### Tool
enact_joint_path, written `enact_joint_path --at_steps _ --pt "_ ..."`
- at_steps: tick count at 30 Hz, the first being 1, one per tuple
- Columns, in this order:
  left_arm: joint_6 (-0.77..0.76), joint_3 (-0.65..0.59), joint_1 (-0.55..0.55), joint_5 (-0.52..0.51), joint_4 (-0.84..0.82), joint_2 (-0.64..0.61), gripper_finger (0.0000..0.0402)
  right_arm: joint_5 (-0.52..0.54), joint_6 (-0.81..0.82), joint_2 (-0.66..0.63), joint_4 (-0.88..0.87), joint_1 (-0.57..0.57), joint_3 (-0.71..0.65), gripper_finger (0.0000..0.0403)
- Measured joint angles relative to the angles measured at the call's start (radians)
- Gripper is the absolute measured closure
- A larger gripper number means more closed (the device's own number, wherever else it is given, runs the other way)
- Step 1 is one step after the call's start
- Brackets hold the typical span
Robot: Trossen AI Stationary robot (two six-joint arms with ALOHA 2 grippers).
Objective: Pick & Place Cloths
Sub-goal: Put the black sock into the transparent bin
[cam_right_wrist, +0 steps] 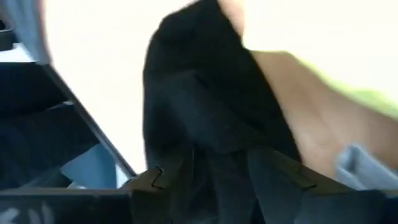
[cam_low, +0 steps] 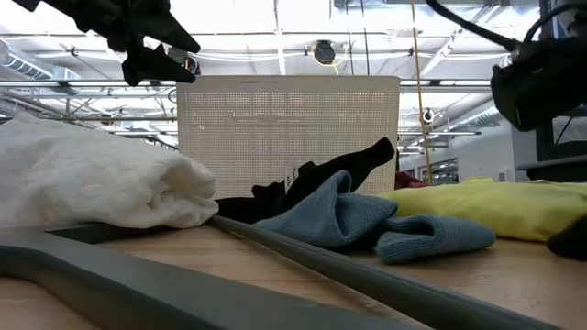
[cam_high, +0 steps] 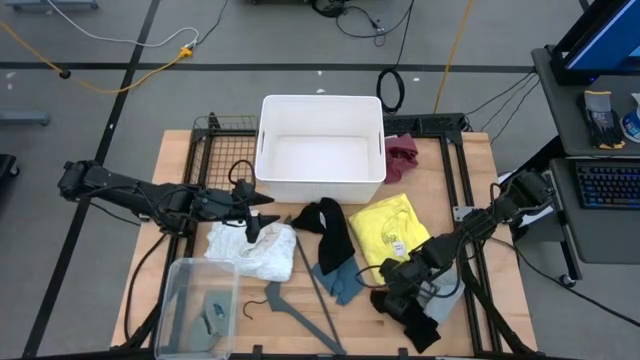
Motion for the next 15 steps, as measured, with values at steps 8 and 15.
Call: enact_joint_path --at_steps 8,15 --pt "0.0 0.0 0.0 0.0 0.0 0.0 0.0107 0.001 0.01 0.001 -0.015 0.0 -0.053 0.0291" --pt "0.0 0.0 0.0 0.0 0.0 0.0 0.0107 -0.001 0.06 -0.002 -0.005 -0.002 -0.09 0.0319"
